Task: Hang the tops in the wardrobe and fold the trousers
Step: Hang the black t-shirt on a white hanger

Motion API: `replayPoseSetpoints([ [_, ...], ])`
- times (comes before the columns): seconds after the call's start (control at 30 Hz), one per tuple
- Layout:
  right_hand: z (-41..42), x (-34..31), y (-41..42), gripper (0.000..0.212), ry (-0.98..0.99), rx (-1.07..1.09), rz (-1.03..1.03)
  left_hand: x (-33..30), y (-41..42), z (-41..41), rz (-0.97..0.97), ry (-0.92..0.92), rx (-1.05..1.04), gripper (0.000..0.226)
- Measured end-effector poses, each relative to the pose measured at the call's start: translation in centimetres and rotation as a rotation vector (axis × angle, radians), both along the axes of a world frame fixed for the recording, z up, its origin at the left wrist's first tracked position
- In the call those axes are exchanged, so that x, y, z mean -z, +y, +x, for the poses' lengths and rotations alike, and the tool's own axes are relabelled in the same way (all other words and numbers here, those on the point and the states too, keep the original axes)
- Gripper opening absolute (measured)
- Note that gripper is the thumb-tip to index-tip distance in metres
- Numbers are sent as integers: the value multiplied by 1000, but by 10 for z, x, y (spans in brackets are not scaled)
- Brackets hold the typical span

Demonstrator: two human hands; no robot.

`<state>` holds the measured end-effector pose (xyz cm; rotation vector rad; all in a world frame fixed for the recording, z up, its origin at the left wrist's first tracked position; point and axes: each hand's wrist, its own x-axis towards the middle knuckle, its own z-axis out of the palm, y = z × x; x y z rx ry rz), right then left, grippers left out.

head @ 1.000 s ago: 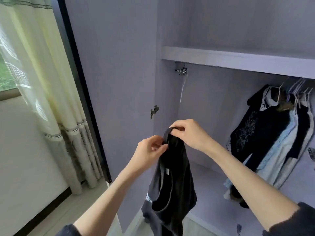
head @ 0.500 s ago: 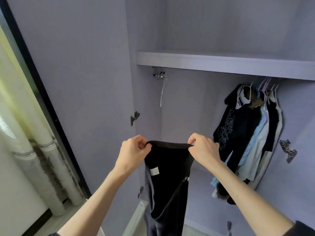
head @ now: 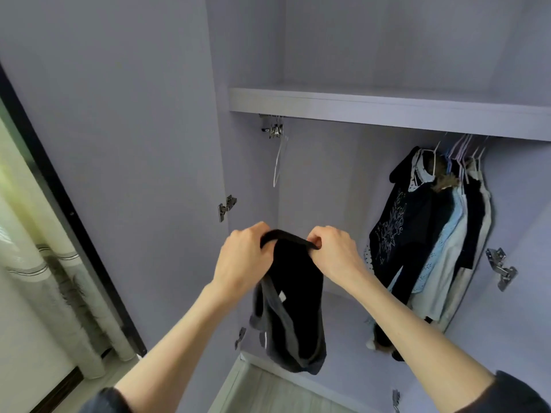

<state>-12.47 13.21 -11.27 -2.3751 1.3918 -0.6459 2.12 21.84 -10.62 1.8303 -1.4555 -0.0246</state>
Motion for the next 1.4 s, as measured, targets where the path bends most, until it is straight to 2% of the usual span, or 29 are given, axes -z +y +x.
replayPoseSetpoints([
  [0.23, -54, 40, -49, 18, 261, 138, 112, -13, -18, 31, -41, -35, -230, 19],
  [0.3, -70, 37, -66, 22, 266, 193, 135, -9, -23, 45, -12, -21, -265, 19],
  [0.37, -77, 29, -82, 27, 237, 233, 172, -1, -32, 47, 76, -77, -278, 29],
  [0.5, -79, 17, -110, 25, 87, 265, 251, 24, -51, 54, 280, -110, -223, 30],
  [0.67, -68, 20, -136, 27, -401, 307, 558, 46, -71, 67, 541, -53, -55, 4],
  [0.73, -63, 24, -146, 27, -471, 333, 590, 50, -81, 67, 576, -40, -37, 11],
  [0.87, -60, 34, -168, 14, -392, 351, 517, 63, -108, 74, 557, -111, -115, 33],
  [0.93, -60, 36, -181, 7, -271, 364, 414, 68, -123, 79, 571, -104, -160, 33],
  [1.03, -47, 38, -199, 8, -78, 428, 247, 74, -153, 94, 795, -69, -57, 23],
  [1.1, -29, 35, -205, 13, -42, 405, 219, 78, -173, 101, 929, -147, 75, 24],
  [1.17, -8, 31, -209, 22, -52, 326, 220, 82, -195, 99, 883, -186, 210, 25],
  [1.3, 36, 20, -212, 27, -112, 198, 200, 68, -237, 65, 507, 48, 439, 49],
  [1.33, 43, 17, -213, 27, -128, 185, 195, 64, -246, 53, 438, 99, 467, 46],
  [1.4, 50, 10, -218, 24, -145, 173, 165, 58, -259, 37, 306, 151, 468, 23],
])
